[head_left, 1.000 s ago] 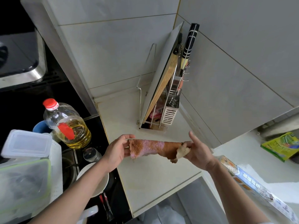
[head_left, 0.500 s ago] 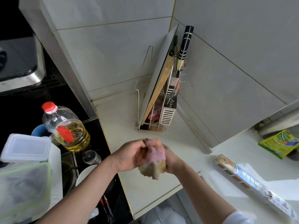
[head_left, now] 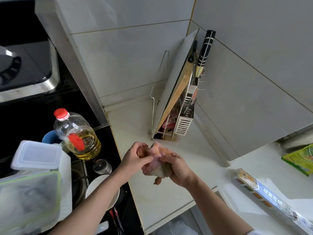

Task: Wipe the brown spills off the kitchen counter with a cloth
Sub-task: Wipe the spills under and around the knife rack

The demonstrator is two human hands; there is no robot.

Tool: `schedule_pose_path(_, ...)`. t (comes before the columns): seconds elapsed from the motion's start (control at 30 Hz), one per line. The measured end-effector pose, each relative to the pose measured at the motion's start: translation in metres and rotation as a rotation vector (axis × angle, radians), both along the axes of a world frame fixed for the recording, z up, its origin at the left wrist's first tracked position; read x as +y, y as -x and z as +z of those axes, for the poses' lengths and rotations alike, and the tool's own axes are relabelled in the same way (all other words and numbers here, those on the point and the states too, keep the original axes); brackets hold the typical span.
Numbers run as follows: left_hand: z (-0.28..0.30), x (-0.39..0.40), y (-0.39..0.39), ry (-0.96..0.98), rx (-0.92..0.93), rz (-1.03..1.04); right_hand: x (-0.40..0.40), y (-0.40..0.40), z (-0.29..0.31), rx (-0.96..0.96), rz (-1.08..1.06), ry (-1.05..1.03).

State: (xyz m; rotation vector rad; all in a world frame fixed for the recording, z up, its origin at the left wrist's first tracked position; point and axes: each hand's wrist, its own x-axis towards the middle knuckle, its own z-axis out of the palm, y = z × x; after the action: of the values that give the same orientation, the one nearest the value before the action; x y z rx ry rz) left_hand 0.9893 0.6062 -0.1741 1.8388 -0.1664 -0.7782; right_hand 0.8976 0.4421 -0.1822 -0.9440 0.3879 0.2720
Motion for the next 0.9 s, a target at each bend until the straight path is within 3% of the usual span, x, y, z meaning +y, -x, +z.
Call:
schedule_pose_path(0.13, -0.008, 0.011, -0.008, 0.287, 0.493, -0.005, 0.007, -0.015, -0.004, 0.046, 0.01, -0.027)
schedule_pose_path(0.17, -0.012, 0.015, -0.012, 0.301, 0.528, 0.047, 0.007, -0.021, -0.006, 0.068, -0.002, 0.032)
schedule_pose_path(0.23, -0.014, 0.02, -0.024, 0.212, 0.372, 0.164, 0.005, -0.029, -0.012, 0.117, -0.037, 0.325)
schedule_pose_path(0.33, -0.013, 0.023, -0.056, -0.108, -0.146, 0.236, -0.006, -0.034, -0.028, 0.129, 0.011, 0.851)
schedule_pose_path(0.4, -0.02, 0.018, -0.082, -0.321, -0.502, 0.148, -0.01, -0.04, -0.041, 0.075, 0.125, 1.089)
schedule_pose_path(0.47, -0.041, 0.003, -0.102, -0.565, -0.702, -0.116, -0.008, -0.051, -0.056, 0.039, 0.296, 1.282)
schedule_pose_path(0.6, -0.087, -0.02, -0.114, -0.968, -0.622, -0.605, -0.01, -0.062, -0.084, 0.077, 0.522, 1.474)
schedule_pose_path(0.67, -0.101, -0.018, -0.118, -0.985, -0.676, -0.62, -0.018, -0.055, -0.094, 0.144, 0.503, 1.525)
schedule_pose_path(0.8, -0.12, -0.014, -0.128, -0.937, -0.804, -0.623, -0.028, -0.042, -0.107, 0.273, 0.244, 1.607)
schedule_pose_path(0.9, -0.126, -0.021, -0.153, -0.847, -0.791, -0.418, -0.02, -0.044, -0.116, 0.305, 0.305, 1.655)
